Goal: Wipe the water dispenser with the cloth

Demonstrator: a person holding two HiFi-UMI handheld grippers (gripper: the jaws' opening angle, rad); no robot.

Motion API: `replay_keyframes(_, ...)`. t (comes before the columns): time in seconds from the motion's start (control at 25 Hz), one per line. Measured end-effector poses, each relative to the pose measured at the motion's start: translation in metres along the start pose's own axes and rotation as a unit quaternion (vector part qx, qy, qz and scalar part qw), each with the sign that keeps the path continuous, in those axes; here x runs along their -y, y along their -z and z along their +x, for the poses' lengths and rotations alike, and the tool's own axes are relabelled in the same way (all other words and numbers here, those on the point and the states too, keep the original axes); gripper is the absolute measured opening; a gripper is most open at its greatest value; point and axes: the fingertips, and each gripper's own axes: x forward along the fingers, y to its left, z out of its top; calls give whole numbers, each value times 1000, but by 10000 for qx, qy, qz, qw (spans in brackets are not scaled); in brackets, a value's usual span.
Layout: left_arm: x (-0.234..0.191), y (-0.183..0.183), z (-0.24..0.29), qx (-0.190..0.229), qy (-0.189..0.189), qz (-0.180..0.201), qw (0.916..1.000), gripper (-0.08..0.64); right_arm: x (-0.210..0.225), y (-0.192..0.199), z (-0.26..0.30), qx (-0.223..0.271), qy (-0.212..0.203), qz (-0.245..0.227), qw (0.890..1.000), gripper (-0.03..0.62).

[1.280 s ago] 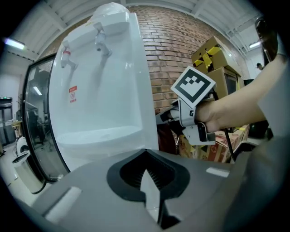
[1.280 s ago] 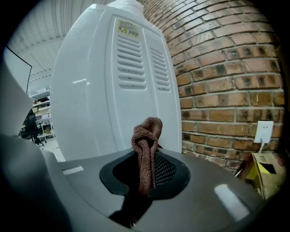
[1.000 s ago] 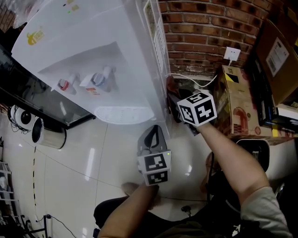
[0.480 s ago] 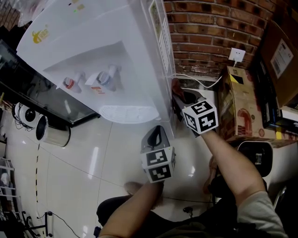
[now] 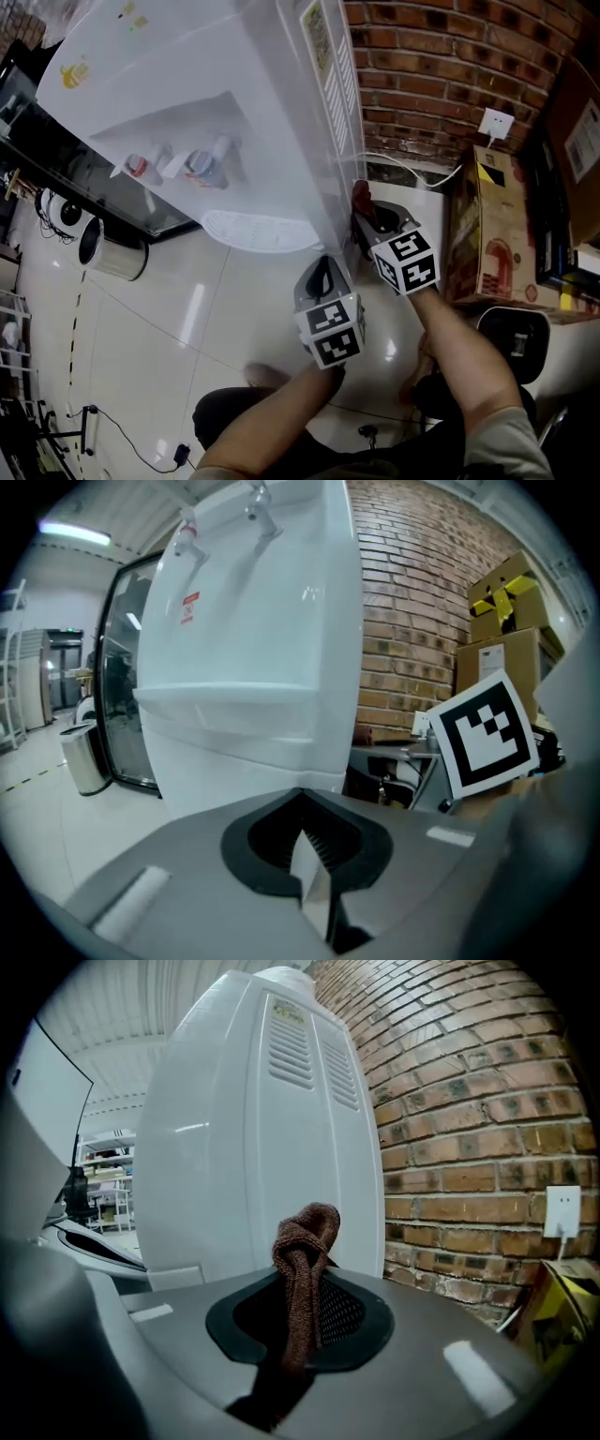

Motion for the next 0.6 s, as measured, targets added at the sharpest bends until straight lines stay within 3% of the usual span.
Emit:
replay_keyframes(0.4, -1, -1, -1, 214, -664, -179, 9974, 0, -3, 35, 9, -376, -474, -73, 9981, 67)
replay_keyframes(0.6, -1, -2, -1, 353, -806, -51, 9961, 0, 0, 63, 22, -604, -515, 118, 9968, 67)
